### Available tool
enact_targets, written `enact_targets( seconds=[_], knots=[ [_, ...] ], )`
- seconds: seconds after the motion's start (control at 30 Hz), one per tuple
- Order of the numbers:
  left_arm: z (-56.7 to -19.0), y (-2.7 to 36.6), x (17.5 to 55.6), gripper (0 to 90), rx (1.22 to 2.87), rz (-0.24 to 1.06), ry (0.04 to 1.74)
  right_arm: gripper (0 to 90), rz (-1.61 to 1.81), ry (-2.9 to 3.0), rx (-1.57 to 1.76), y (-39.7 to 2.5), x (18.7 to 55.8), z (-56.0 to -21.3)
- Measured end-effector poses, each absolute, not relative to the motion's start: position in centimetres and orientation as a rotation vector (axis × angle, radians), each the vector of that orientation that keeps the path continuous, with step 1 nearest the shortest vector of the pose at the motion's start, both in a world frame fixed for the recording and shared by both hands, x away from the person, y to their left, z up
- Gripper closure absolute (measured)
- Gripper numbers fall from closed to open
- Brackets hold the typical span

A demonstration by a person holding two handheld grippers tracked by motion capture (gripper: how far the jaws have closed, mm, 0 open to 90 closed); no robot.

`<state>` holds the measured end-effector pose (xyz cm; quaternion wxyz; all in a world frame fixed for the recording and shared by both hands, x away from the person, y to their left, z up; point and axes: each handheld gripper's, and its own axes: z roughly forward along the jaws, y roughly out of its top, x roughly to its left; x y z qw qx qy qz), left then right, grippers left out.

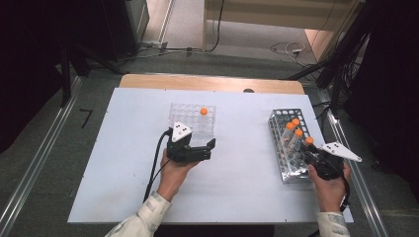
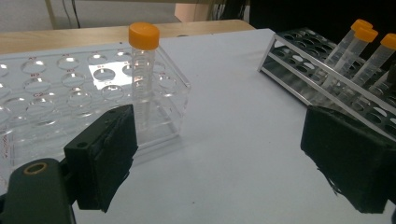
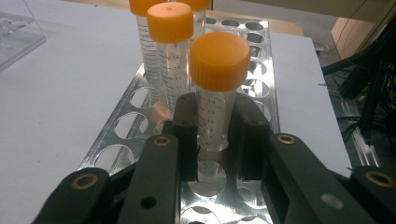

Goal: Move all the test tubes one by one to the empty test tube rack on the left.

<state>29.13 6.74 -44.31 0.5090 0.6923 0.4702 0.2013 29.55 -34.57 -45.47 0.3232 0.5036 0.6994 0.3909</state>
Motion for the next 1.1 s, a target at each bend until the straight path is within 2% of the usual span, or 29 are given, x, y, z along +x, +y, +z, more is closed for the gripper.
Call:
enact_targets(
  seconds=[0.8, 1.1],
  knots=[
    [-44.4, 6.9, 29.0, 10.8, 1.669, 0.489, 1.132, 71.9, 1.124, 1.725, 1.266, -35.1, 27.6, -41.5],
    [-44.3, 7.3, 28.9, 10.8, 1.667, 0.491, 1.131, 72.1, 1.206, 1.764, 1.234, -33.8, 26.0, -40.1]
  ],
)
